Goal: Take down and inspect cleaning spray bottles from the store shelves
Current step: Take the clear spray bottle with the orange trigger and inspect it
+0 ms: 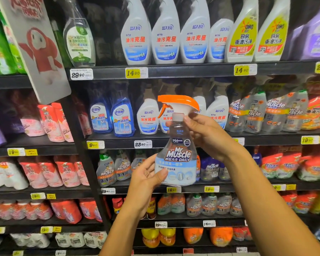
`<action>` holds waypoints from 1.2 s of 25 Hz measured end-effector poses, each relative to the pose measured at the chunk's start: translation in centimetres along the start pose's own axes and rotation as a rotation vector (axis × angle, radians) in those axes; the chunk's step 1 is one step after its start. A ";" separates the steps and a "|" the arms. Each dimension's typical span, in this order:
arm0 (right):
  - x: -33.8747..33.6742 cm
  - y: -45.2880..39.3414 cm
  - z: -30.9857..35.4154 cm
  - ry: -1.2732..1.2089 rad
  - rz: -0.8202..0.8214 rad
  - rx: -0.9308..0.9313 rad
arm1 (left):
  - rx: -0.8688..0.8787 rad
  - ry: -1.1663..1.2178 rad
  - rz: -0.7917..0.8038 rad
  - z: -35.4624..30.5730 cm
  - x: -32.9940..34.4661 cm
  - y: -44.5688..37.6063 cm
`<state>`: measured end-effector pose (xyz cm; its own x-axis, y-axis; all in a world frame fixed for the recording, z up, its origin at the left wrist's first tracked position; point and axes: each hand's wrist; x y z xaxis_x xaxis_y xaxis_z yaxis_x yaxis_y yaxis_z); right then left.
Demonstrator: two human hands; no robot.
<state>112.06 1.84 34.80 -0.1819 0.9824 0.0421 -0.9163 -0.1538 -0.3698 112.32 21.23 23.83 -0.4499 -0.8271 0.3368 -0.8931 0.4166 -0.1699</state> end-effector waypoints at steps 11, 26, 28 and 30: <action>-0.7 -0.7 1.1 -0.079 0.043 -0.024 | -0.064 0.209 0.146 -0.1 0.5 -1.0; 1.4 -3.8 1.3 0.190 -0.107 -0.114 | -0.358 0.785 0.333 0.3 2.4 -2.8; 1.8 -3.6 0.9 0.212 -0.154 -0.173 | -0.396 0.807 0.342 0.2 2.5 -2.9; 2.0 -3.6 0.7 0.218 -0.186 -0.213 | -0.426 0.829 0.341 0.3 2.5 -3.1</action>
<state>114.78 4.27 36.83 0.0823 0.9945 -0.0643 -0.8277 0.0323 -0.5602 114.01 17.77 24.92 -0.3957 -0.1800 0.9006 -0.5681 0.8184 -0.0861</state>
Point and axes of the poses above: each hand's wrist, its own y-axis away from the middle knuckle, its own x-axis out of the palm, z = x × y, and after that the axes turned 6 degrees about -x, right-handed
